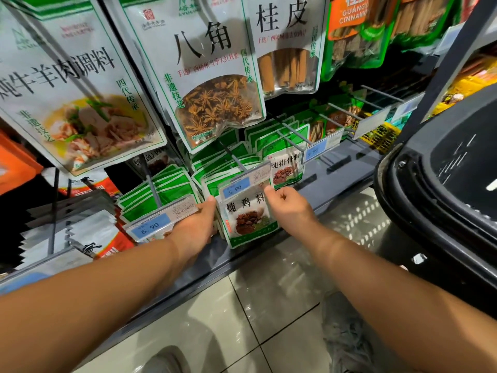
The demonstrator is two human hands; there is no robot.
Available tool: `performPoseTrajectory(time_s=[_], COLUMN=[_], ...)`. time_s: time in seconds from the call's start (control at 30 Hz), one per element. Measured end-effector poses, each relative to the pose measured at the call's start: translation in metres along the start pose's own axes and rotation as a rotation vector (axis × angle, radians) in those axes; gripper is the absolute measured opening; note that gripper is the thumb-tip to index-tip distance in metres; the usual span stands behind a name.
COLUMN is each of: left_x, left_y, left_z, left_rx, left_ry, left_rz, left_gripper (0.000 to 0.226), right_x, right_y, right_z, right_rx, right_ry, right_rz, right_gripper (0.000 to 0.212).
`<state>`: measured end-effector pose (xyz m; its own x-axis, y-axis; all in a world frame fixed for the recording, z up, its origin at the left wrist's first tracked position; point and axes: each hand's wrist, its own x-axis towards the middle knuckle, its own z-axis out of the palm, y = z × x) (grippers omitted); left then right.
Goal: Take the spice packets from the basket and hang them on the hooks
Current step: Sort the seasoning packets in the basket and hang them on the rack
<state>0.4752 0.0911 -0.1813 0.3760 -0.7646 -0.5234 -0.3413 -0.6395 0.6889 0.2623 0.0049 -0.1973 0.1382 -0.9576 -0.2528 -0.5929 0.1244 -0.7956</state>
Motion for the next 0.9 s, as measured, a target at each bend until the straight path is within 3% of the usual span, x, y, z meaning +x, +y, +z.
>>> performPoseTrajectory(time_s=[0.27,0.4,0.6,0.7,0.8,0.9], left_x=[-0.057,-0.073,-0.119,-0.136,-0.154,-0.172], left_y=[0.012,0.021,0.071,0.096,0.125,0.157], left_z=[-0.008,-0.020,-0.017,-0.007,0.012,0.041], left_rx=[0.454,0.597,0.888,0.917,0.920,0.956], left_ry=[-0.052,-0.132,-0.084,-0.042,-0.017,-0.027], left_rz=[0.303,0.429,0.764,0.970,1.135,1.376], left_gripper=[0.049,0.058,0.059,0.053,0.059,0.070], right_x=[-0.040,-0.078,-0.150,-0.180,-0.203,-0.223], right_y=[-0.016,-0.037,-0.064,-0.068,-0.058,-0.036], right_z=[-0.028,-0.054,-0.107,-0.138,-0.174,-0.215], right_rx=[-0.152,-0.342,-0.671,-0.703,-0.759,-0.820], right_ry=[-0.148,-0.160,-0.025,0.034,0.146,0.188], right_rz=[-0.084,-0.184,-0.442,-0.521,-0.546,-0.427], right_gripper=[0.069,0.074,0.060,0.056,0.055,0.056])
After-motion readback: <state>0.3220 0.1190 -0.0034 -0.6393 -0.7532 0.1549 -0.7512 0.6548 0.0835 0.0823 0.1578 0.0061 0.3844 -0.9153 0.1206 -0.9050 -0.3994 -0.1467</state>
